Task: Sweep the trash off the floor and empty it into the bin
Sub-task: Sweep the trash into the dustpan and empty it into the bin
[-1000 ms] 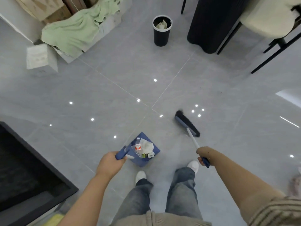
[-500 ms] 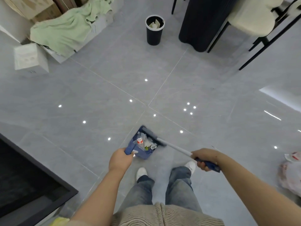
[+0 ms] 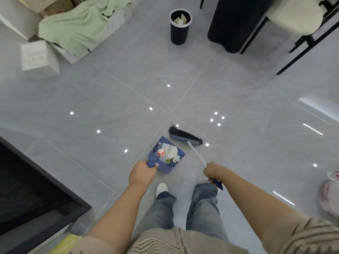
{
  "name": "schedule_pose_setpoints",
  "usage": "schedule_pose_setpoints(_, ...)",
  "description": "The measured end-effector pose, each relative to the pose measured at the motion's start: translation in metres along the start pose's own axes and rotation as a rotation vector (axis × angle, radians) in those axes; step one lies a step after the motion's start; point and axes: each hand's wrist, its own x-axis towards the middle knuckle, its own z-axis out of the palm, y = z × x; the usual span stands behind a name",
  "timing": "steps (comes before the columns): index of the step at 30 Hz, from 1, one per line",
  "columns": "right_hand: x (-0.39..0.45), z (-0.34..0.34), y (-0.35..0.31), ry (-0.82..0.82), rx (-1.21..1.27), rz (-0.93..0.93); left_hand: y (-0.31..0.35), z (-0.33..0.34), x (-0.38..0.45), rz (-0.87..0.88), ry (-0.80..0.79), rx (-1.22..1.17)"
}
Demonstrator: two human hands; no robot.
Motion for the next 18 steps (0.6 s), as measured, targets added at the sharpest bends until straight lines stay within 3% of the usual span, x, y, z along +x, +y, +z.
schedule_pose_setpoints(3, -0.020, 0.020, 0.004, -0.080, -0.036, -0.032, -0.003, -0.003, -0.001, 0.003, -0.018, -0.013)
schedule_pose_setpoints(10, -0.073, -0.009, 0.044, -0.015, 0.407, 0.013, -0.028, -0.021, -0.010, 0.014, 0.015, -0.063)
schedule_pose_setpoints(14, -0.065, -0.019, 0.043, 0.085, 0.356, -0.003, -0.043, -0.022, -0.014, 0.000, 0.023, -0.039)
schedule_pose_setpoints(18, -0.028, -0.007, 0.032, 0.107, 0.149, -0.003, -0.049, -0.021, -0.011, -0.007, 0.029, -0.021)
